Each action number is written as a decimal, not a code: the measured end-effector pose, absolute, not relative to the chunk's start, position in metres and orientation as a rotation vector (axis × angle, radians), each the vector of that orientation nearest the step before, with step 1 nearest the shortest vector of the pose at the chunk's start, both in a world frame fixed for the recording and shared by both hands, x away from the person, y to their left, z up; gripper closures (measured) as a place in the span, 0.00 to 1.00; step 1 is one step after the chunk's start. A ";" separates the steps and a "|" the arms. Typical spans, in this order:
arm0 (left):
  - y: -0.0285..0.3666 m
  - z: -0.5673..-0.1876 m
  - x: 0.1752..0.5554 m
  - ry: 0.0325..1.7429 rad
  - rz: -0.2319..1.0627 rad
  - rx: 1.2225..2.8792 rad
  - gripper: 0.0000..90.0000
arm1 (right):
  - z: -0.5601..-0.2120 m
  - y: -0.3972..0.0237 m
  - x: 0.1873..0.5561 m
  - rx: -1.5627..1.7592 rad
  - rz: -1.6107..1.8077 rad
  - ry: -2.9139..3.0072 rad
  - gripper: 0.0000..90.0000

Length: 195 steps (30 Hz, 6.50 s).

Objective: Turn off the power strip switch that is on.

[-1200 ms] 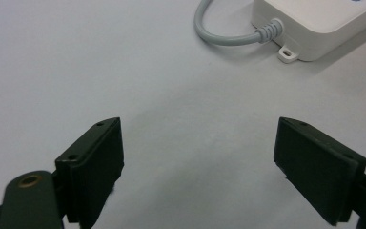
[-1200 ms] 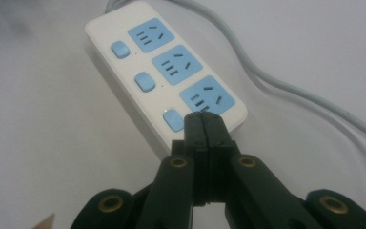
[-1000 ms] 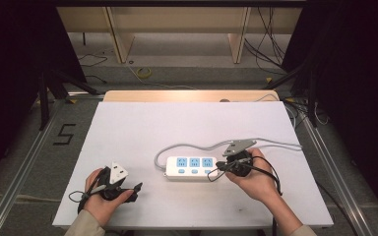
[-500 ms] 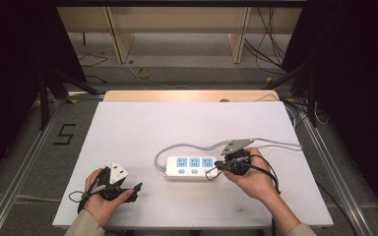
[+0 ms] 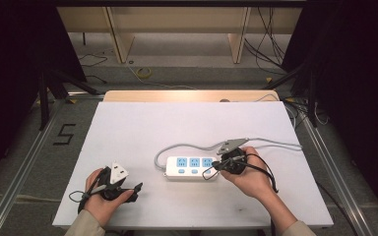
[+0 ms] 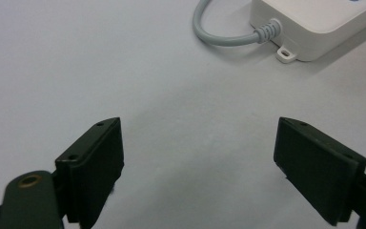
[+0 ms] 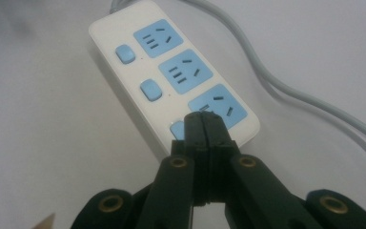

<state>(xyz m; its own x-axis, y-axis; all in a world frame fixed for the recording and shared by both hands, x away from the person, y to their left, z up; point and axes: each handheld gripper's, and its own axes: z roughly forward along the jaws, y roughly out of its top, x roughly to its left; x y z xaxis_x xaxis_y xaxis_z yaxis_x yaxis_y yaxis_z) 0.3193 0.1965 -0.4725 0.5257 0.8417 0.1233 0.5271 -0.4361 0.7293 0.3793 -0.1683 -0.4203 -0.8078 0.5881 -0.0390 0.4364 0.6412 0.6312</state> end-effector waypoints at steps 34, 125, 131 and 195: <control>0.196 -0.472 0.320 1.102 0.638 2.134 0.19 | -0.425 -0.154 0.385 0.817 0.871 2.678 1.00; 0.194 -0.473 0.320 1.099 0.635 2.137 0.19 | -0.450 -0.138 0.395 0.846 0.854 2.719 1.00; 0.194 -0.473 0.319 1.098 0.636 2.136 0.19 | -0.443 -0.144 0.396 0.864 0.886 2.688 1.00; 0.194 -0.474 0.319 1.104 0.632 2.147 0.19 | -0.450 -0.250 0.359 1.112 0.974 2.510 0.67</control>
